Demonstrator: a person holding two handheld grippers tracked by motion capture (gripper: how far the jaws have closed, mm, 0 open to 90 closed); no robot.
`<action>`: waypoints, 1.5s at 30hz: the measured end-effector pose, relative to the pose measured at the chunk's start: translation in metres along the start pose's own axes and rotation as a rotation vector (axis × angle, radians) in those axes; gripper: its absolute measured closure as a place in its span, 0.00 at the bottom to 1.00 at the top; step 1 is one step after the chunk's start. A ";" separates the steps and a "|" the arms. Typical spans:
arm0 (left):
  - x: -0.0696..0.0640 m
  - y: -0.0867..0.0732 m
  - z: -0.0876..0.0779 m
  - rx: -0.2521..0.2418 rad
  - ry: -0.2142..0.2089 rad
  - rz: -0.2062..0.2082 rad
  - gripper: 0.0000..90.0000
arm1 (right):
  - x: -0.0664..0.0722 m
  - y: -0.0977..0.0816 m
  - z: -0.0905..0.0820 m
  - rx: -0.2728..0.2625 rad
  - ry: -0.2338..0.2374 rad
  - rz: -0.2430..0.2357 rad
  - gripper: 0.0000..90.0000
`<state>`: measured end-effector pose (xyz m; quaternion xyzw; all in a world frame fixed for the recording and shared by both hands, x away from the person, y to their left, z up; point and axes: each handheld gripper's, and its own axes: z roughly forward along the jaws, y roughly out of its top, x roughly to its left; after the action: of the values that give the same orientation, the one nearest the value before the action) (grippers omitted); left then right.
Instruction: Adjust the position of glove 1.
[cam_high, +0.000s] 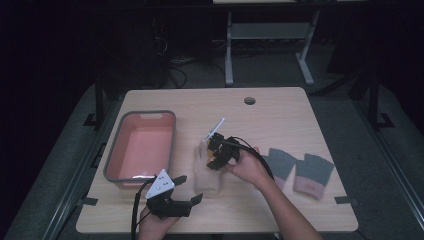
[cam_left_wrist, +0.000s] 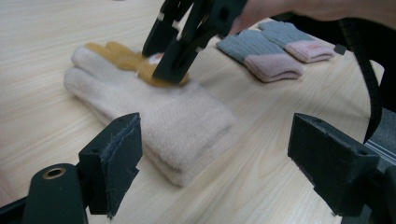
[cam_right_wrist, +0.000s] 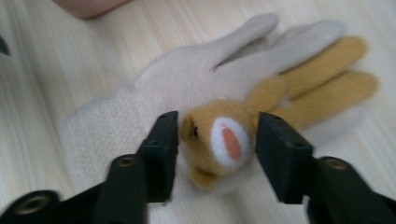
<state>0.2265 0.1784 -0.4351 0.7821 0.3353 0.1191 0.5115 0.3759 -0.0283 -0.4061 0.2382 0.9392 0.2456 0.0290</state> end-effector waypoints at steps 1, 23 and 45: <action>0.000 0.000 0.000 0.000 0.001 0.001 0.20 | 0.000 -0.002 -0.004 -0.013 0.004 0.007 0.51; -0.010 -0.002 0.017 0.061 -0.017 -0.034 0.20 | 0.003 -0.112 -0.042 -0.145 -0.003 0.219 0.35; -0.012 -0.002 0.015 0.053 0.003 -0.049 0.20 | 0.007 -0.017 -0.016 -0.099 -0.007 0.036 0.33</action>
<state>0.2246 0.1599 -0.4416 0.7868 0.3582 0.0991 0.4928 0.3593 -0.0451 -0.4001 0.2540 0.9214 0.2913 0.0395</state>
